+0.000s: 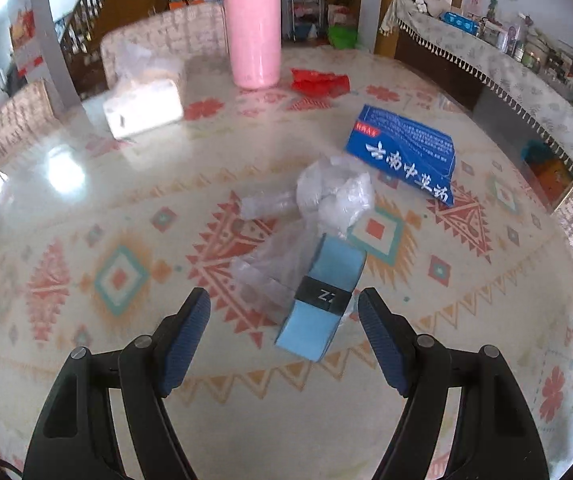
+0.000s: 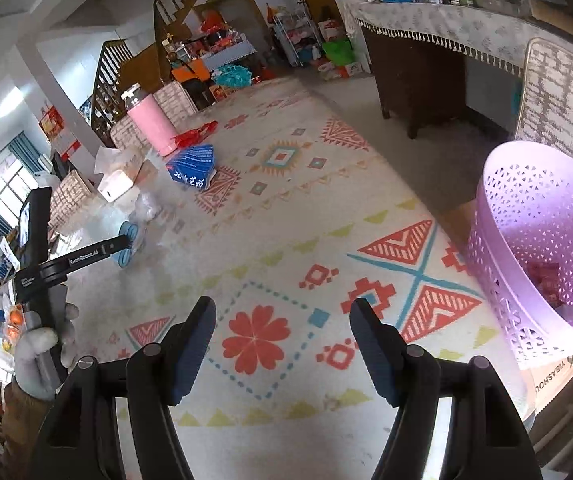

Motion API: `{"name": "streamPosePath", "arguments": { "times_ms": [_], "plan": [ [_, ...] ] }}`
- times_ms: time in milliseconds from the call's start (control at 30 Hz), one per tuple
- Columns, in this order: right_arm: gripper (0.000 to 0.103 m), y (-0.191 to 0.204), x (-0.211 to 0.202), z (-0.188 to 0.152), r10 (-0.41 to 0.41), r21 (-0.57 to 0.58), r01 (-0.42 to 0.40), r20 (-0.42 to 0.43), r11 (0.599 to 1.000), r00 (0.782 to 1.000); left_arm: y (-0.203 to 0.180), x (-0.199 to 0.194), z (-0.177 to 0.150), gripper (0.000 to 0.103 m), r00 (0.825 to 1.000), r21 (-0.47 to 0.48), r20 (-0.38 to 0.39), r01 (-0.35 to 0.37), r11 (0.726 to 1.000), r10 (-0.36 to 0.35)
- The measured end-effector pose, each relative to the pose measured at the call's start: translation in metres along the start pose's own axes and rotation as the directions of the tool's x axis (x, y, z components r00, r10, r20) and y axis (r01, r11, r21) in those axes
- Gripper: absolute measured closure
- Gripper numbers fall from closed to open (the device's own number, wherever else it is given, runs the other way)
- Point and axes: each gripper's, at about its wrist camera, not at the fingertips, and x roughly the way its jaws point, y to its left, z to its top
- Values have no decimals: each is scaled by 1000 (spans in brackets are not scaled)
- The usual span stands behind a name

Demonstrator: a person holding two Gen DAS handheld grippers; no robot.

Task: Collect trash
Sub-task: 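Return both grippers to the table toward the blue box and plastic wrap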

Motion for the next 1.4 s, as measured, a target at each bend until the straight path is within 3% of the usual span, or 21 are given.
{"name": "streamPosePath", "arguments": {
  "times_ms": [133, 233, 267, 533, 733, 933, 1133, 1167, 1233, 1267, 1400],
  "plan": [
    [29, 14, 19, 10, 3, -20, -4, -33, 1000, 999, 0, 9, -1, 32, 998, -15, -25, 49, 999, -49],
    [28, 30, 31, 18, 15, -49, -18, -56, 999, 998, 3, 5, -1, 68, 998, -27, -29, 51, 998, -52],
    [28, 36, 35, 21, 17, -64, -21, -63, 998, 998, 6, 4, -2, 74, 998, -40, -34, 60, 997, -61],
    [24, 94, 93, 53, 55, -176, -75, -115, 981, 992, 37, -7, -6, 77, 987, -145, -44, 145, 979, -153],
    [24, 142, 142, 74, 110, -210, -145, -169, 967, 979, 59, -21, -3, 78, 985, -202, -7, 170, 964, -175],
    [24, 176, 185, 96, 125, -189, -159, -180, 969, 976, 77, -14, -1, 78, 989, -248, -22, 137, 959, -146],
    [24, 192, 211, 99, 99, -186, -133, -180, 974, 979, 87, -8, -3, 76, 981, -291, -32, 175, 941, -193],
    [30, 195, 211, 98, 99, -196, -133, -176, 971, 979, 87, -10, -3, 69, 980, -294, -25, 182, 938, -198],
    [66, 198, 213, 95, 121, -202, -164, -207, 965, 971, 89, -14, -3, 53, 978, -303, -4, 197, 932, -208],
    [68, 197, 212, 95, 123, -197, -164, -206, 967, 971, 88, -16, -3, 48, 978, -305, 10, 202, 931, -210],
    [69, 189, 195, 93, 121, -186, -153, -171, 971, 978, 81, -17, -3, 47, 976, -282, 24, 216, 935, -218]
  ]
}}
